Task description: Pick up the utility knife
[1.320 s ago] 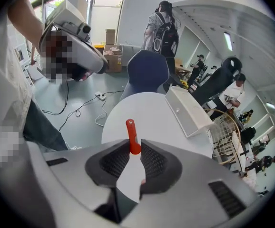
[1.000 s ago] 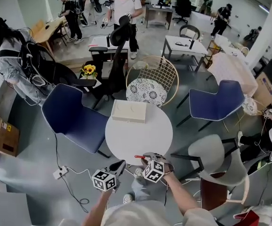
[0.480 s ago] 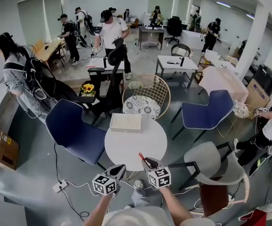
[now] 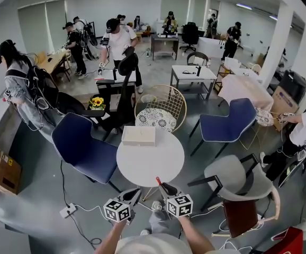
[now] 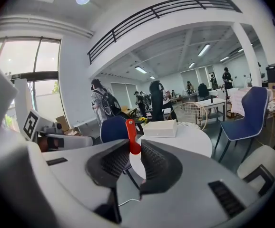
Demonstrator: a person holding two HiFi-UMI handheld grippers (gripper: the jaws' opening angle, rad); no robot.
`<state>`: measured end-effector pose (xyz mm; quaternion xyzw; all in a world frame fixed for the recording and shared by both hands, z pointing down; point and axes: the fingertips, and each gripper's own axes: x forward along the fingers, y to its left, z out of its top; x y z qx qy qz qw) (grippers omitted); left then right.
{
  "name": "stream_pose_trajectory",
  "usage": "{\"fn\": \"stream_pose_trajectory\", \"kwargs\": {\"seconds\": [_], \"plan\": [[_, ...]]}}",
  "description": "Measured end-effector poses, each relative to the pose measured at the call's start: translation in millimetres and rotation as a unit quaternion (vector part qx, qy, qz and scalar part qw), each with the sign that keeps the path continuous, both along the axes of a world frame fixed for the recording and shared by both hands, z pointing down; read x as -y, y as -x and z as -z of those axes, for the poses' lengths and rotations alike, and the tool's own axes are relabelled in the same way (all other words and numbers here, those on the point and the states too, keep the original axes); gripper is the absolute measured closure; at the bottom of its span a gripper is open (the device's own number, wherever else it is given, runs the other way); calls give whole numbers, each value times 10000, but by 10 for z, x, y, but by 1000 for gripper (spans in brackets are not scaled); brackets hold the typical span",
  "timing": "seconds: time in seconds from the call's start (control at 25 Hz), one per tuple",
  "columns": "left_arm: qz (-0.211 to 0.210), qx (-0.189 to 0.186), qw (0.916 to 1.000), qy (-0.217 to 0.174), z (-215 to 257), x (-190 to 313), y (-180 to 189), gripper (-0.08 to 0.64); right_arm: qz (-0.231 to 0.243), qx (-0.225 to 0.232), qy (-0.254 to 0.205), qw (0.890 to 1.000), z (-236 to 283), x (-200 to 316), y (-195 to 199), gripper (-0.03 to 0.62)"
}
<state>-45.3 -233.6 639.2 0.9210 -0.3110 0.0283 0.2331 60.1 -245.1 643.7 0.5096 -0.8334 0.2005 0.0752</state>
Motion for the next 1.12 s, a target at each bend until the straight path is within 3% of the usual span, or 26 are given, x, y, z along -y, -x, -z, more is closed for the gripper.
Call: {"fn": "stream_pose_trajectory", "kwargs": {"seconds": [0.64, 1.12], "plan": [[-1, -74, 9999, -117, 160, -608, -180, 548, -67, 74, -219, 9997, 264, -619, -101, 509], [288, -58, 9995, -117, 137, -1695, -471, 548, 94, 105, -122, 9998, 113, -1791, -363, 510]]}}
